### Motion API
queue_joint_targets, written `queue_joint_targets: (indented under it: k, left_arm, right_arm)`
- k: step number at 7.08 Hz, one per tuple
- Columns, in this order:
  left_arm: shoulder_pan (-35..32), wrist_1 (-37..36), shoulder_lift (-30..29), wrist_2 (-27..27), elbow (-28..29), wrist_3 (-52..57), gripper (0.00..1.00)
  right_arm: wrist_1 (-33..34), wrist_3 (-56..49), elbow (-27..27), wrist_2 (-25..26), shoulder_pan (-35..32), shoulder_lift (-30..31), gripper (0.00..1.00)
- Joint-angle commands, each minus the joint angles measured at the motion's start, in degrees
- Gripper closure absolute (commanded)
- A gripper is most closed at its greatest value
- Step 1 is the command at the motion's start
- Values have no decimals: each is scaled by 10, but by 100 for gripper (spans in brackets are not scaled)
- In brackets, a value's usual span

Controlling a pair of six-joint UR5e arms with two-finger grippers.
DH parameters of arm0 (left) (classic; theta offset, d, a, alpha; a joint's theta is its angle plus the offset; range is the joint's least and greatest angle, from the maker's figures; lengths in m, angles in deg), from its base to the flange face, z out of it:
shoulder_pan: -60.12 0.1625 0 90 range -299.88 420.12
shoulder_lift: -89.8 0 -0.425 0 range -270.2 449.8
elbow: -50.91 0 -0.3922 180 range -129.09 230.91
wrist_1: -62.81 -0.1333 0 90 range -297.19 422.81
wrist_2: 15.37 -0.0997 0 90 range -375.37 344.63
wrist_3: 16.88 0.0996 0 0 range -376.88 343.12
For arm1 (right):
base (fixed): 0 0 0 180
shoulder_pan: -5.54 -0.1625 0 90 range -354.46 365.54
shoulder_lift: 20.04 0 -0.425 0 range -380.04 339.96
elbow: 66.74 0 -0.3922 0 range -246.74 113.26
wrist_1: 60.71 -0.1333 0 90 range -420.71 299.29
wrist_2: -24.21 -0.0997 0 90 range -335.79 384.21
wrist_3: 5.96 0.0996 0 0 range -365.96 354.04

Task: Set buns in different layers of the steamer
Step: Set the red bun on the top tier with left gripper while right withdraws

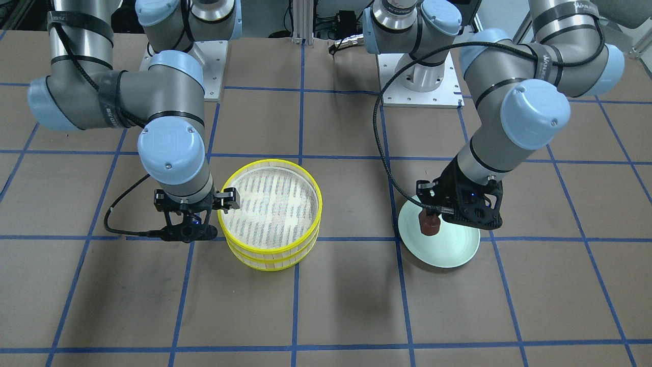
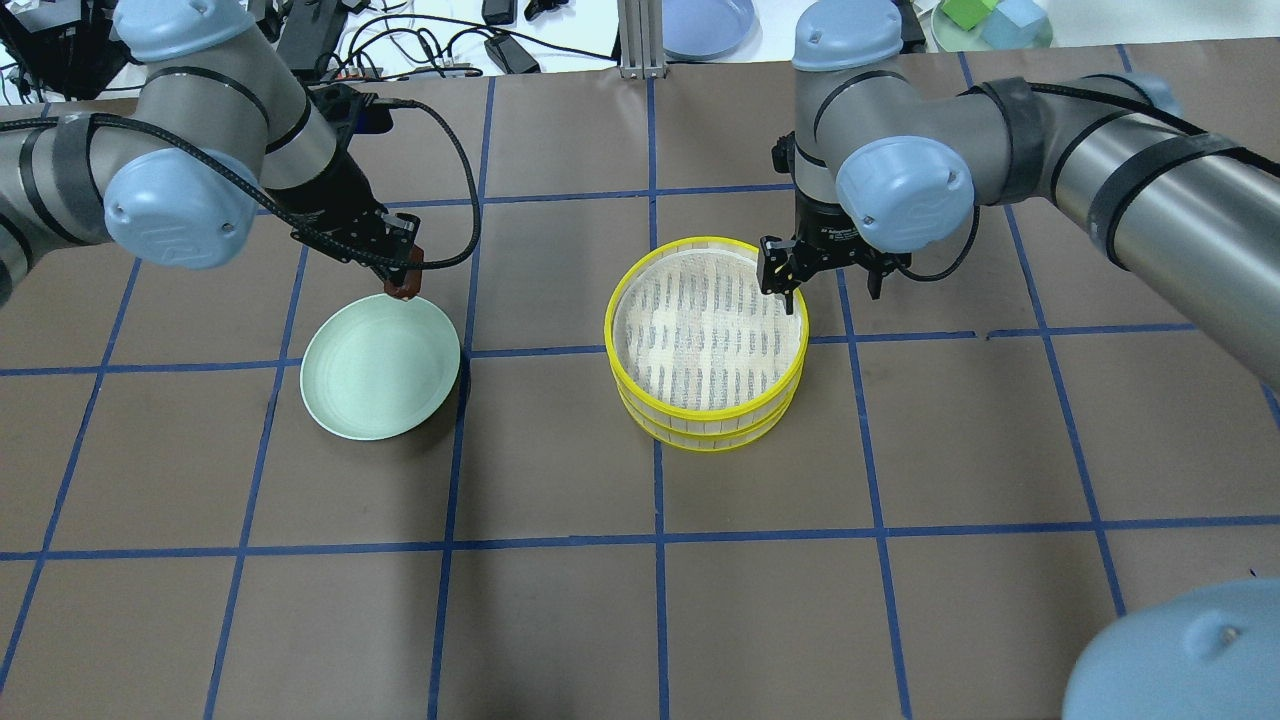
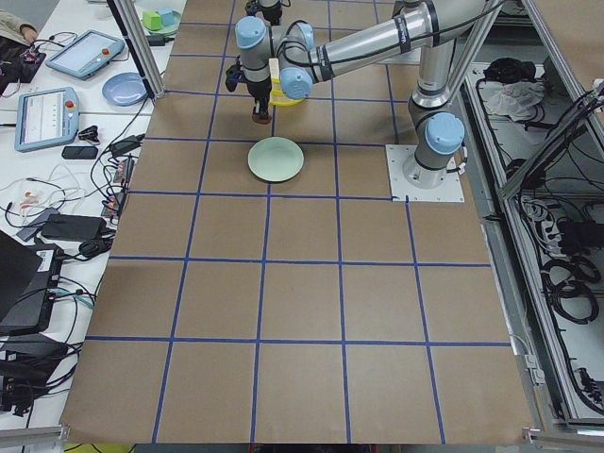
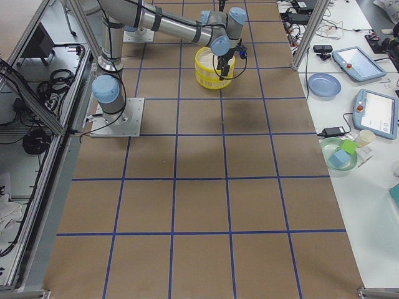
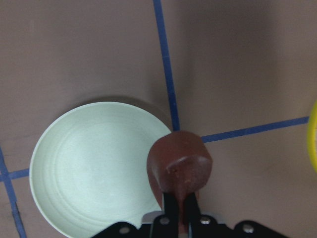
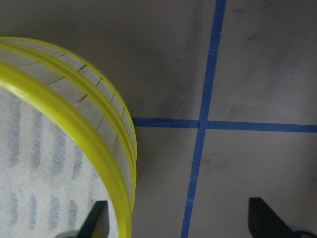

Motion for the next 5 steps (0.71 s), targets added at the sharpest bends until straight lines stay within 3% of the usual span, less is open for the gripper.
queue_joint_targets:
  k: [1, 3, 5]
  left_arm:
    - [-87, 0, 36, 1, 3, -140, 100]
    - [-172, -8, 19, -1, 17, -276, 100]
    - [-215, -32, 1, 0, 20, -360, 100]
  right_arm:
    - [-2, -2, 3, -4, 23, 18, 0]
    - [-12, 0, 7, -7, 26, 50, 0]
    - [-74, -1, 9, -7, 30, 122, 0]
